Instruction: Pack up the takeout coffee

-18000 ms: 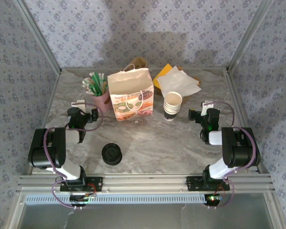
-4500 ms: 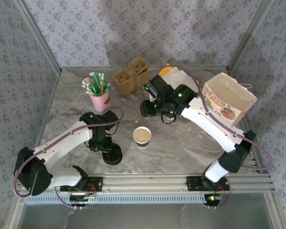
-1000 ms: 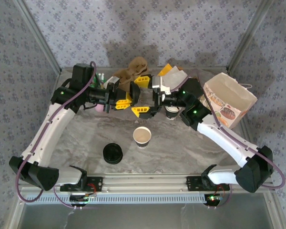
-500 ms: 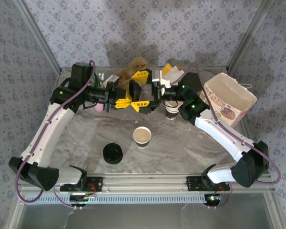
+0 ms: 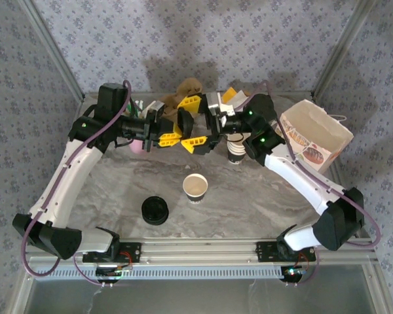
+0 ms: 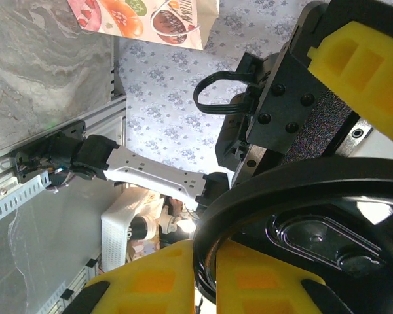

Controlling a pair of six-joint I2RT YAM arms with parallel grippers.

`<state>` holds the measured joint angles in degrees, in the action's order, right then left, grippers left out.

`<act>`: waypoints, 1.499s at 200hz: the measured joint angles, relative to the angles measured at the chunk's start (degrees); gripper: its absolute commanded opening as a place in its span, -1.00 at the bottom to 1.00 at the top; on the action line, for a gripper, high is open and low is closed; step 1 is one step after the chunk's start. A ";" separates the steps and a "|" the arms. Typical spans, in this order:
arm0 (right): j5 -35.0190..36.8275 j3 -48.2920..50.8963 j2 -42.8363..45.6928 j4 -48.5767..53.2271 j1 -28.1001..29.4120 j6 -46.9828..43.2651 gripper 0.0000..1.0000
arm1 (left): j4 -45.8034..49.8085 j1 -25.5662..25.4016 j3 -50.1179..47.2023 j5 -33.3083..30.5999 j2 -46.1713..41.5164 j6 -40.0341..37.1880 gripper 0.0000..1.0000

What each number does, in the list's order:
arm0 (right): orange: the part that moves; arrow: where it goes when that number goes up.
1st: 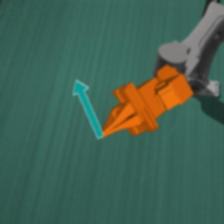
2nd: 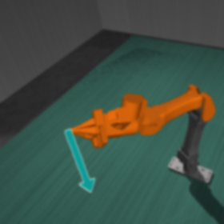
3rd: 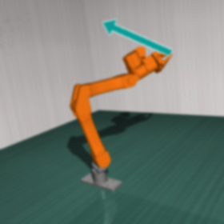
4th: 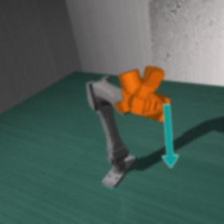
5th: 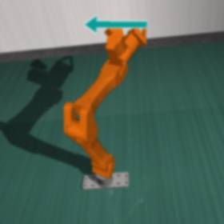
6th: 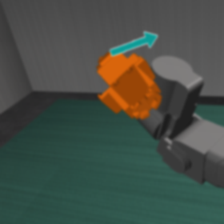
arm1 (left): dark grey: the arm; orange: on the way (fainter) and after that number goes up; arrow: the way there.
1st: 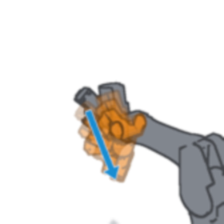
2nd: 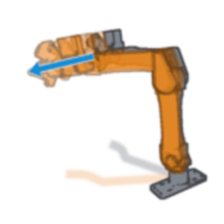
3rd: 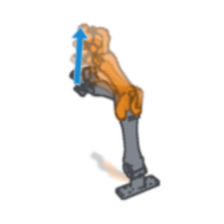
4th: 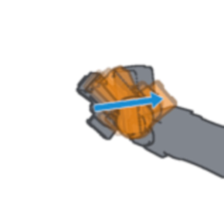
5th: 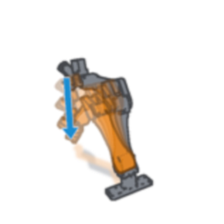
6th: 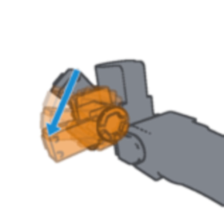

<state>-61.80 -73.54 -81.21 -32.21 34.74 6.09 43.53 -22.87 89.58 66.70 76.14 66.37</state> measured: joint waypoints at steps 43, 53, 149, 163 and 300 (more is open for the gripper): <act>-1.31 -0.55 -0.92 -1.07 0.20 1.05 1.00 | 0.20 -0.02 0.90 0.17 0.48 0.39 -0.75; -1.46 -0.55 -0.92 -1.25 0.26 1.09 1.00 | 0.20 -0.07 0.92 0.22 0.48 0.39 -0.75; -1.51 -0.55 -0.92 -2.10 0.26 2.51 0.80 | 0.26 -0.17 0.92 0.85 0.57 0.39 -0.74; -1.53 -0.55 -0.92 -2.16 0.26 2.56 0.77 | 0.31 -0.17 0.92 0.92 0.61 0.52 -0.74; 2.62 -0.37 2.19 11.32 -1.92 -3.23 0.64 | 0.46 1.20 1.88 0.79 0.92 1.11 -0.36</act>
<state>-59.18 -73.91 -79.02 -20.88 32.82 2.85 43.99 -21.67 91.46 67.48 77.06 67.48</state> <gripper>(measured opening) 0.824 0.317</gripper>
